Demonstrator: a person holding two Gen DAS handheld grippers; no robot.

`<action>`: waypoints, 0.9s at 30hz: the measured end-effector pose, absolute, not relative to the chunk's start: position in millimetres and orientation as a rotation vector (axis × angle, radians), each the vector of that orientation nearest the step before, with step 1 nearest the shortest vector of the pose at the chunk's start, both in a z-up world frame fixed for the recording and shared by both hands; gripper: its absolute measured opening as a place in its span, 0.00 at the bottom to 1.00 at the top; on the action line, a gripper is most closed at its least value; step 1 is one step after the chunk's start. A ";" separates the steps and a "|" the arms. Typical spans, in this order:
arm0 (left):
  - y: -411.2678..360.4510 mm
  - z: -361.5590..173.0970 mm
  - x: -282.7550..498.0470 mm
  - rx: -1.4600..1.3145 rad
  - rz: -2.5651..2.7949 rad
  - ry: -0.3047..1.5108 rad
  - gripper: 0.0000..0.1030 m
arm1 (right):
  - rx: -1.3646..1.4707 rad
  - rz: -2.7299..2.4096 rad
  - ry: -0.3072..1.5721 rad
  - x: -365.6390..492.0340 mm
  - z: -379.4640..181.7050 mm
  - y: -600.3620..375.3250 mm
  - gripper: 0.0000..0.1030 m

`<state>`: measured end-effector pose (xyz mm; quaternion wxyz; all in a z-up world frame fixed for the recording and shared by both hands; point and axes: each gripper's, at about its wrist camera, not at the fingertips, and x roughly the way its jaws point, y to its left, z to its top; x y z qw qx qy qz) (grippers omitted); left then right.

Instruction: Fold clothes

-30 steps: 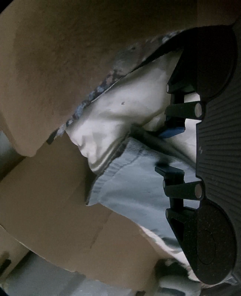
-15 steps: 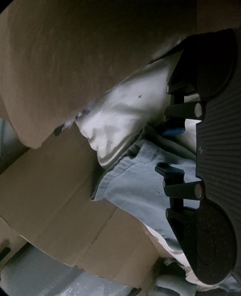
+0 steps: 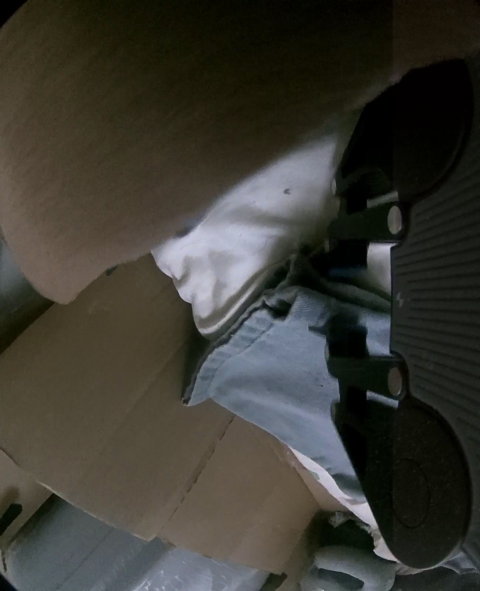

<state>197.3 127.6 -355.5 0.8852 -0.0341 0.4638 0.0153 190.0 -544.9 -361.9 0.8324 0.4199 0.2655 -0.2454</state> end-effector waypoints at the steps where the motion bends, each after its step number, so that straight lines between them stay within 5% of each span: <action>1: 126.7 -354.3 196.9 -0.064 0.030 0.966 0.14 | 0.897 -0.517 0.568 191.1 -359.8 -546.2 0.09; 27: 138.5 -283.7 199.1 -0.005 -0.019 1.038 0.12 | 0.890 -0.550 0.682 161.6 -266.3 -521.2 0.04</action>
